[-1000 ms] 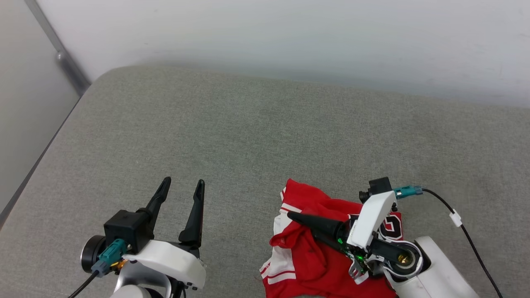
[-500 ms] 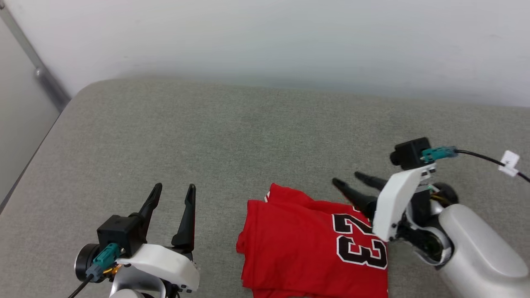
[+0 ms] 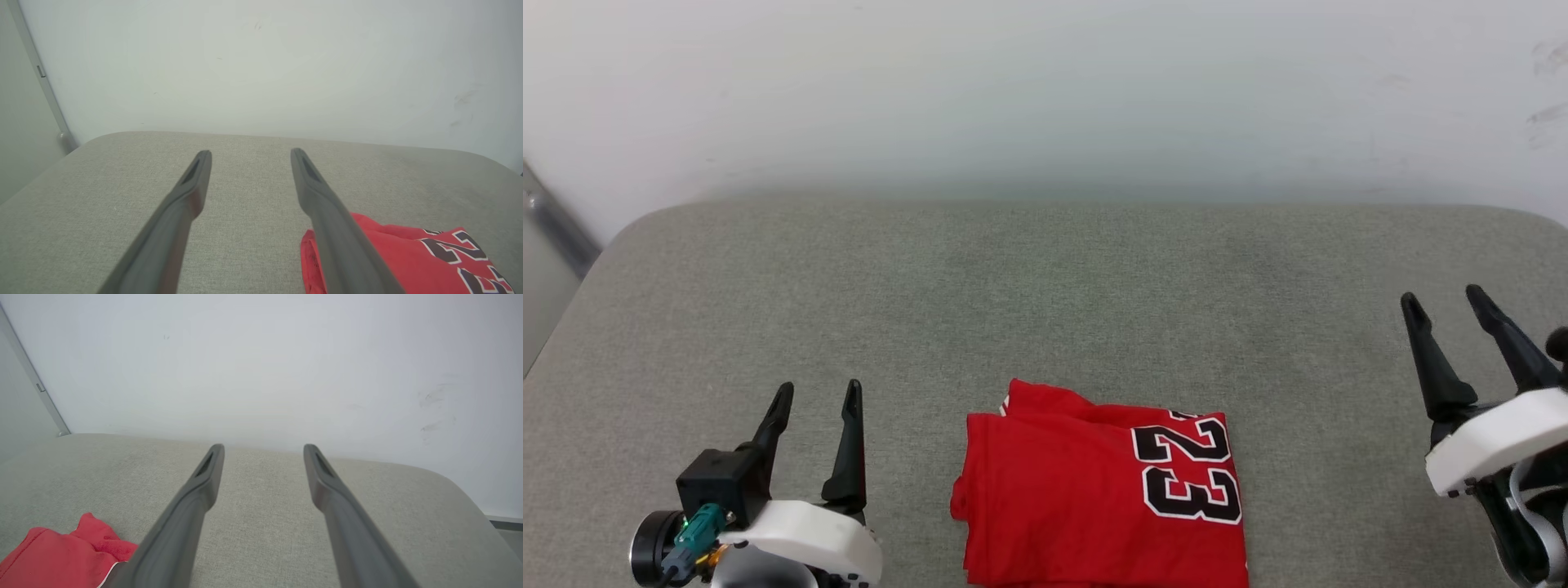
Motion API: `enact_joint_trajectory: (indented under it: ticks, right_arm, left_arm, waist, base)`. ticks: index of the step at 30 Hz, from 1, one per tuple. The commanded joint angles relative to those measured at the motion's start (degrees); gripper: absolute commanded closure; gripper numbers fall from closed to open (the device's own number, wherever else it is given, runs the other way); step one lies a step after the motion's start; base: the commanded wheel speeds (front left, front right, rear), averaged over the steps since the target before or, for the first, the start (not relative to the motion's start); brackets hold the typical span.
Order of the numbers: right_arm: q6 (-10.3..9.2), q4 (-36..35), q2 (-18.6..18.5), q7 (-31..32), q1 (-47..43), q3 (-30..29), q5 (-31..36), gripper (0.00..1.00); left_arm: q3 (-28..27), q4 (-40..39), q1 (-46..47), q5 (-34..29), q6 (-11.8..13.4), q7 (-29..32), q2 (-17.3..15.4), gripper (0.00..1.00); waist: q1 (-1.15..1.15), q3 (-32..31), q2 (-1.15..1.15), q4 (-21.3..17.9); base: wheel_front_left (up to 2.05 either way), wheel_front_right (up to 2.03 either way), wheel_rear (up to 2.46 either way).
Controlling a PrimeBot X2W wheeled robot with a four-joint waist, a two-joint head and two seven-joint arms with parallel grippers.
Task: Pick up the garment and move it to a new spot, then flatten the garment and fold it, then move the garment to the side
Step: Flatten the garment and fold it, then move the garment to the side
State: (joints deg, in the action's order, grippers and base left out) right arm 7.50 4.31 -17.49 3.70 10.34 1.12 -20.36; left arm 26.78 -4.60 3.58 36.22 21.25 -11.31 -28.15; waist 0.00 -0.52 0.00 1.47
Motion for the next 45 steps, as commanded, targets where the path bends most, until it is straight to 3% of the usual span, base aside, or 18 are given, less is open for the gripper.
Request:
enact_joint_trajectory:
  ticks: [1, 5, 10, 16, 28, 33, 39, 45]
  right_arm:
    - [-0.02, -1.4, 0.9, -0.3, -1.2, -0.7, 0.3, 0.0]
    - [-0.01, -8.9, 4.4, 0.4, -8.1, -4.1, 2.3, 0.0]
    - [-0.02, -14.2, 7.3, 2.0, -14.9, -3.0, 3.6, 0.0]
    - [-0.02, -15.9, 9.2, 2.0, -18.3, -2.4, 4.1, 0.0]
    - [-0.02, -15.1, 10.2, 3.8, -17.0, -4.2, 3.0, 0.0]
    - [-0.02, -10.3, 8.3, 11.0, -15.3, -9.1, -3.1, 0.0]
    - [-0.01, 0.3, 3.1, 25.5, -12.1, -11.7, -13.4, 0.0]
    - [-0.01, 8.4, 4.6, 39.4, -9.2, -10.0, -23.8, 0.0]
  left_arm:
    - [-0.3, 0.2, -0.9, -0.2, 0.3, -0.4, -0.1, 0.0]
    - [-0.4, 0.7, -1.6, -0.2, 0.2, -1.1, -0.1, 0.0]
    - [-0.2, 1.5, -2.8, -0.3, 0.4, -1.4, -0.3, 0.0]
    - [-0.3, 2.7, -3.3, -0.2, 0.2, -1.8, -0.3, 0.0]
    - [-1.1, 3.3, -3.3, 0.7, 0.5, -2.2, -0.1, 0.0]
    - [-1.5, 3.2, -2.1, 0.4, 0.1, -2.7, 0.4, 0.0]
    - [-1.3, 3.1, -0.3, -0.4, -1.0, -3.2, 1.2, 0.0]
    - [-1.4, 2.9, 1.3, -0.5, -2.4, -3.5, 2.4, 0.0]
  waist:
    - [0.0, -0.2, 0.0, -0.3]
    - [0.0, -0.7, 0.0, -0.6]
    - [0.0, -1.2, 0.0, -1.4]
    - [0.0, -1.4, 0.0, -2.3]
    - [0.0, -1.5, 0.0, -2.7]
    - [0.0, -0.9, 0.0, -1.5]
    - [0.0, 0.4, 0.0, 1.9]
    - [0.0, 2.4, 0.0, 5.9]
  base:
    - [0.0, 0.0, 0.0]
    - [0.0, 0.0, 0.0]
    - [0.0, 0.0, 0.0]
    - [0.0, 0.0, 0.0]
    - [0.0, 0.0, 0.0]
    - [0.0, 0.0, 0.0]
    - [0.0, 0.0, 0.0]
    - [0.0, 0.0, 0.0]
